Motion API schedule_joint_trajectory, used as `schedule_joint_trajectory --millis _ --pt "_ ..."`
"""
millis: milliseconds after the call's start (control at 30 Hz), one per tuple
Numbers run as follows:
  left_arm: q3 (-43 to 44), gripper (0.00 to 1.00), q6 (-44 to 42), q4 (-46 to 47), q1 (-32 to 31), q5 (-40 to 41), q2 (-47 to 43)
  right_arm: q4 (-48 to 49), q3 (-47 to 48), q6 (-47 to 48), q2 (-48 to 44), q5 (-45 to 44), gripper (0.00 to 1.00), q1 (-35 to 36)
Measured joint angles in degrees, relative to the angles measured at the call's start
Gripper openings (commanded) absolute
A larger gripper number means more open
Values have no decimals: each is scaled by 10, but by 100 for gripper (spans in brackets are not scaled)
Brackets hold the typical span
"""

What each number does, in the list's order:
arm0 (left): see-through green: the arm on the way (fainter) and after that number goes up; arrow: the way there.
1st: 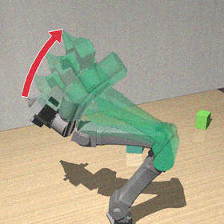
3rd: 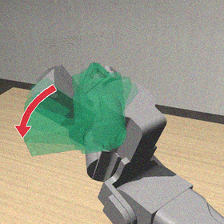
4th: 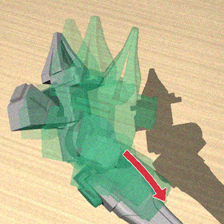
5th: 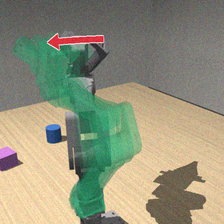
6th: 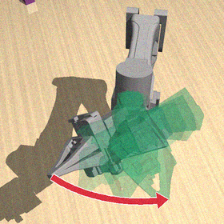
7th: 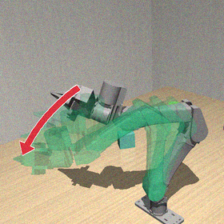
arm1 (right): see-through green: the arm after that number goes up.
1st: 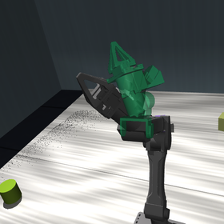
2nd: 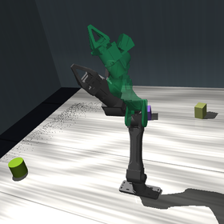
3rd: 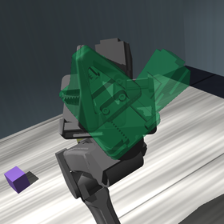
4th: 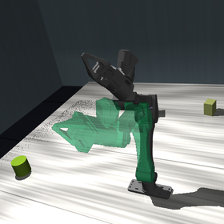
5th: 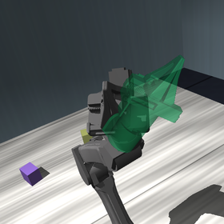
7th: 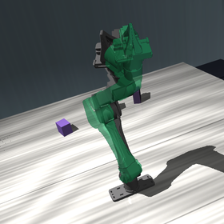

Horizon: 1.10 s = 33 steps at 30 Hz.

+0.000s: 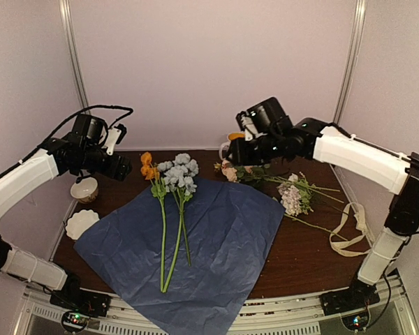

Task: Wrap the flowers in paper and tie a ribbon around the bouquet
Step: Place the fake flower on the flattened wrapping paper, then pick up the fake flower from the center of the board.

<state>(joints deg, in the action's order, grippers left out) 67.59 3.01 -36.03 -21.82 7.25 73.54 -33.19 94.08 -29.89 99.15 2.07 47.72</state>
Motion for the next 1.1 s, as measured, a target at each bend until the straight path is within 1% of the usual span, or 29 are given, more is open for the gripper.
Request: schedule_joint_trajectory --millis 100,200,300,433,500,600,767,867,933,1033,1100 --pt "0 86 -1 0 0 0 0 -64 0 84 -45 -49 48 -94" --pt "-1 86 -2 0 0 1 0 -137 0 156 -57 -97 44 -192" --pt "-1 86 -4 0 0 3 2 -230 2 197 -34 -139 43 -280" --pt "-1 86 -6 0 0 6 11 -323 -9 223 18 -156 46 -358" --pt "-1 87 -6 0 0 6 17 -346 -32 238 28 -149 47 -369" --pt "-1 86 -8 0 0 6 25 -372 -49 261 39 -143 46 -365" --pt "-1 86 -10 0 0 6 30 -377 -48 294 91 -145 41 -365" --pt "-1 86 -12 0 0 7 30 -379 -39 304 136 -150 35 -368" --pt "-1 86 -13 0 0 7 30 -380 -31 311 158 -153 29 -369" --pt "-1 86 -14 0 0 7 30 -381 -23 318 169 -160 17 -369" --pt "-1 86 -15 0 0 7 30 -384 -21 321 168 -165 12 -368"
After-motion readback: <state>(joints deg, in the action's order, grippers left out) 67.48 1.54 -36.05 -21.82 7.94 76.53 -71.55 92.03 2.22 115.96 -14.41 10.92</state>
